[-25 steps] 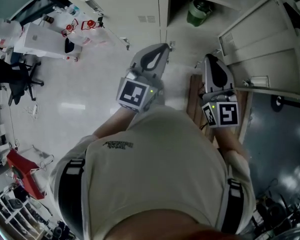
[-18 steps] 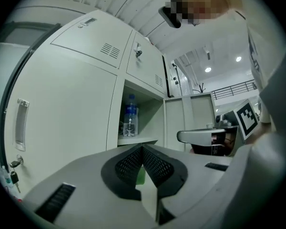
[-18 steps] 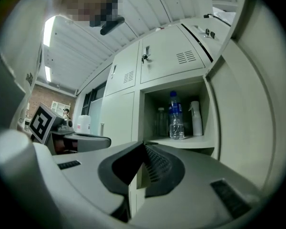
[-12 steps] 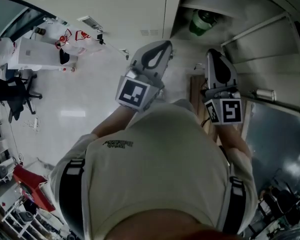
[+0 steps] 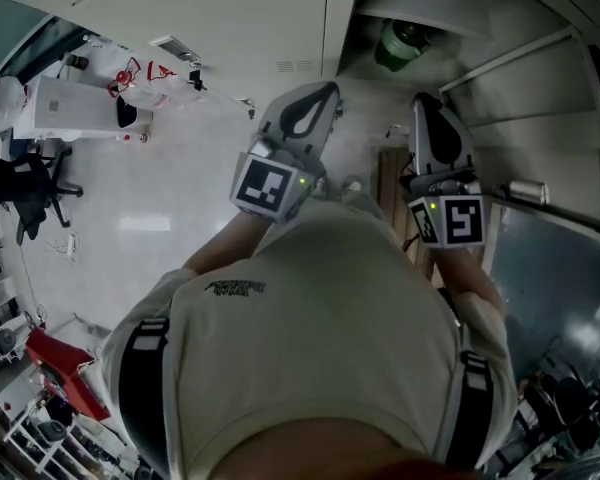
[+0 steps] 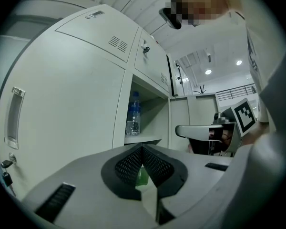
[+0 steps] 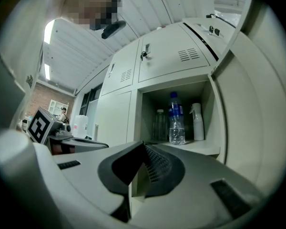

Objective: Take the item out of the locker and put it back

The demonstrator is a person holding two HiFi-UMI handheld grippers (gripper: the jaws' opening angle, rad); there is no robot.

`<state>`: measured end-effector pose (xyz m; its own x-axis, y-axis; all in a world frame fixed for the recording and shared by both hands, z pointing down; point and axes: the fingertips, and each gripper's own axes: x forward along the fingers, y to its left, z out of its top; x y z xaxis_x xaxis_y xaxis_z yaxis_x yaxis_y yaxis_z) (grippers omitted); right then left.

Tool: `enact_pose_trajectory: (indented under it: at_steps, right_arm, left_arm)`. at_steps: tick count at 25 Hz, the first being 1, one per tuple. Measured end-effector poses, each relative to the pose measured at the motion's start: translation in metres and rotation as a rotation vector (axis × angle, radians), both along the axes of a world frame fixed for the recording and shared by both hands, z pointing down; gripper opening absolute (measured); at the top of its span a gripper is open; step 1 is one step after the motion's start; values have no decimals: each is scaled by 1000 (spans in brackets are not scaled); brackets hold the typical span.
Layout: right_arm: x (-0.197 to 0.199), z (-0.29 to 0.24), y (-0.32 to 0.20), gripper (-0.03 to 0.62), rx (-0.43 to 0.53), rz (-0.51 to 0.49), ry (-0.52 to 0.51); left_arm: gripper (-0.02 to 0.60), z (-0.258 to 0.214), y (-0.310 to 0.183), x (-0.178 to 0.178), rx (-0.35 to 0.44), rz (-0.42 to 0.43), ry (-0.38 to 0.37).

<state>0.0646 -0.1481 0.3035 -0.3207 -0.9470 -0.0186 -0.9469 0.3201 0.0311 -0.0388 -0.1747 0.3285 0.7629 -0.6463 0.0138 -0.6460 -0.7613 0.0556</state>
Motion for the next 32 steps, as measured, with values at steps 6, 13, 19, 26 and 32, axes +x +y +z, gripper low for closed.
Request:
enact_pose_trajectory:
  at_steps: [6,13,19,26,32]
  right_arm:
    - [8,5,0,3,-10,-19,-14]
    - [19,21,-10,86,-53,1,-42]
    - [29,46,-38,309,-122,34,-27]
    - [38,96,-79,377,-222,92,21]
    - [47,144,-110,377,-300,154,34]
  left_arm:
    - [11,4,5,6,-26,-32,-4]
    - [11,12,3,20,-28,-30,-30]
    - [11,21,-9,37,-30,-19,-32]
    - [11,48,-30,56,-36,-1,-36]
    - [11,72,-40,70,-86,16,-44]
